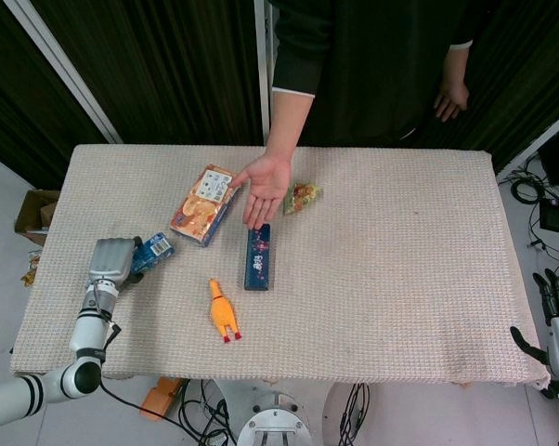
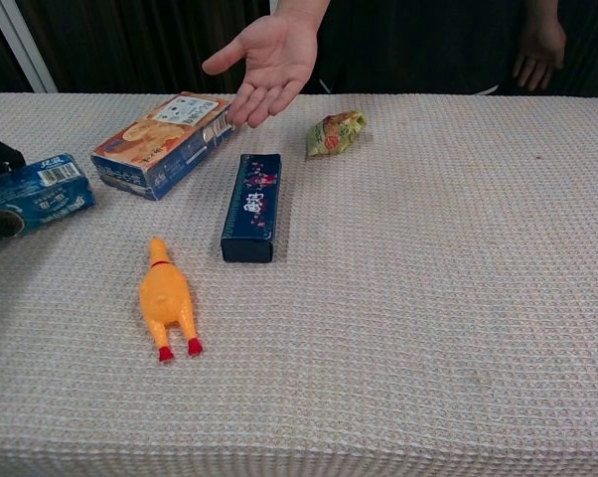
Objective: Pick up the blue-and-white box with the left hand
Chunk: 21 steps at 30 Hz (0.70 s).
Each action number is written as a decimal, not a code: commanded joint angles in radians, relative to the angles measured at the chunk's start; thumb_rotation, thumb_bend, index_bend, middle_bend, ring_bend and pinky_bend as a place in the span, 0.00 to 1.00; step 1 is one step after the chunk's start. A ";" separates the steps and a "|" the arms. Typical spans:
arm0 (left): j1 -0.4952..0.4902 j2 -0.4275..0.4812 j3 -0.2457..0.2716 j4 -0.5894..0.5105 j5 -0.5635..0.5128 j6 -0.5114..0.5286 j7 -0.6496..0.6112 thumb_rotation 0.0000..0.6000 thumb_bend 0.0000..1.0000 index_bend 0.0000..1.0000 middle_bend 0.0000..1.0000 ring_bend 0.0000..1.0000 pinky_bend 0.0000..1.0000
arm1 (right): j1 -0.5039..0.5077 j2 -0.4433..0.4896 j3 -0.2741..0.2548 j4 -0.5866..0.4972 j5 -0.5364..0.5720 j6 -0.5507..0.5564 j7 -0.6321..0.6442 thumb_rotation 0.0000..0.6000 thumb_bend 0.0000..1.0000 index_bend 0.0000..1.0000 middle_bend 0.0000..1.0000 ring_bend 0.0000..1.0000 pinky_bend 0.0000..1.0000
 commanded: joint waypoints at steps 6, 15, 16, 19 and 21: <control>0.025 0.092 -0.024 -0.157 0.176 0.179 -0.016 1.00 0.37 0.59 0.66 0.57 0.68 | 0.000 0.006 0.002 -0.007 0.001 0.002 -0.003 1.00 0.13 0.00 0.00 0.00 0.00; -0.106 0.155 -0.139 -0.198 0.402 0.164 -0.098 1.00 0.33 0.56 0.67 0.61 0.73 | 0.010 0.020 0.005 -0.026 -0.001 -0.010 -0.020 1.00 0.13 0.00 0.00 0.00 0.00; -0.130 0.147 -0.151 -0.190 0.408 0.142 -0.109 1.00 0.33 0.56 0.67 0.61 0.73 | 0.012 0.021 0.006 -0.029 0.000 -0.011 -0.022 1.00 0.13 0.00 0.00 0.00 0.00; -0.215 0.101 -0.183 -0.143 0.424 0.074 -0.125 1.00 0.33 0.56 0.67 0.62 0.73 | 0.015 0.021 0.007 -0.032 0.002 -0.017 -0.021 1.00 0.13 0.00 0.00 0.00 0.00; -0.271 0.060 -0.195 -0.099 0.415 0.025 -0.106 1.00 0.33 0.57 0.67 0.62 0.73 | 0.015 0.020 0.006 -0.030 0.006 -0.022 -0.020 1.00 0.13 0.00 0.00 0.00 0.00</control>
